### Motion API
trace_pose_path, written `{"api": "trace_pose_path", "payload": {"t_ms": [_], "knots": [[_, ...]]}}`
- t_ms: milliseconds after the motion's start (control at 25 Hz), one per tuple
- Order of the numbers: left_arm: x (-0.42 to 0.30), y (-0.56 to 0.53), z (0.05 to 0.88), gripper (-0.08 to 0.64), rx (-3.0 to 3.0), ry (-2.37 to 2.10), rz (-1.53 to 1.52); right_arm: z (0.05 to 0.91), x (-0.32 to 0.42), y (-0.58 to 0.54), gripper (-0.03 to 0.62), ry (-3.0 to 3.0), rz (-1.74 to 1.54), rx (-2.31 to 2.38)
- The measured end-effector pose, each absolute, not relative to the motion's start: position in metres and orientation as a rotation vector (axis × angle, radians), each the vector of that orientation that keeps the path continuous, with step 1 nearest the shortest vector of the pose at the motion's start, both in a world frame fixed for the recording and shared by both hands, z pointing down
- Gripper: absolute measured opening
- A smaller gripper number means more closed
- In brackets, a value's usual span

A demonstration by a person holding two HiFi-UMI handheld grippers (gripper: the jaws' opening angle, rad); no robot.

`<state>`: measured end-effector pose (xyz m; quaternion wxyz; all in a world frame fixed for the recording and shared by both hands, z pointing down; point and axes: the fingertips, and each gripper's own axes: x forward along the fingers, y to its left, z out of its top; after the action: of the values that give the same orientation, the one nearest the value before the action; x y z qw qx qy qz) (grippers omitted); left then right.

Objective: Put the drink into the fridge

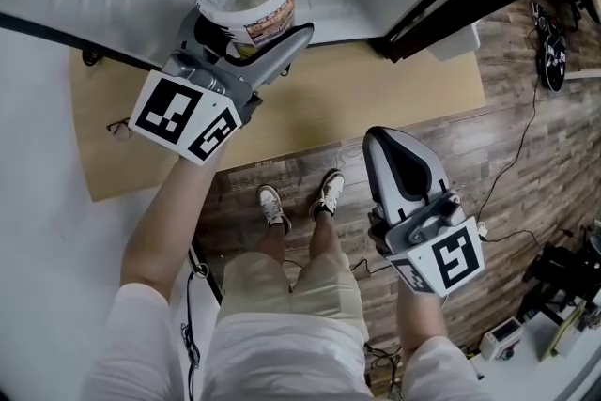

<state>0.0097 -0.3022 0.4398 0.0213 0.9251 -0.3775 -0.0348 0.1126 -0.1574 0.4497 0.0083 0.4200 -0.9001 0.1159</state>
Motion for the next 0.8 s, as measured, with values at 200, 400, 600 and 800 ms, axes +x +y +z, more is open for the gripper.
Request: {"api": "trace_pose_path", "payload": {"t_ms": [200,400,600,800], "knots": [[0.008,-0.323,0.441,0.437,2.900,-1.207,-0.098,0.460,0.109,-0.160,0.002,-2.805,0.376,1.312],[0.005,-0.342,0.438,0.437,2.901,-1.192,-0.119,0.458,0.104,-0.168,0.002,-2.813,0.379,1.326],[0.013,-0.358,0.444,0.437,2.920,-1.185,-0.077,0.462,0.107,-0.169,0.002,-2.807,0.388,1.336],[0.017,-0.373,0.453,0.437,2.909,-1.198,-0.040,0.463,0.111,-0.171,0.002,-2.802,0.393,1.357]]}}
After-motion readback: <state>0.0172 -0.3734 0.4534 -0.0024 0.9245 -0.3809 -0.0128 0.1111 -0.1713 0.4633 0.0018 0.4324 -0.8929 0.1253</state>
